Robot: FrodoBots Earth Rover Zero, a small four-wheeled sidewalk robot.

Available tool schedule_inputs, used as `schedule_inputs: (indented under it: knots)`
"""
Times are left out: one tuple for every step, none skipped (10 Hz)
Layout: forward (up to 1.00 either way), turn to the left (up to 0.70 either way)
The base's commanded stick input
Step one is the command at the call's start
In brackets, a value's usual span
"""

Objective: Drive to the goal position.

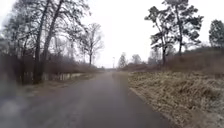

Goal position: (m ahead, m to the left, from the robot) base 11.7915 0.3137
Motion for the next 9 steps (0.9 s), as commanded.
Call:
schedule_inputs:
  knots:
    - [0.70,0.00]
    - [0.70,0.00]
    - [0.70,0.00]
    - [0.70,0.00]
    - [0.70,0.00]
    - [0.70,0.00]
    - [0.70,0.00]
    - [0.70,0.00]
    - [0.70,0.00]
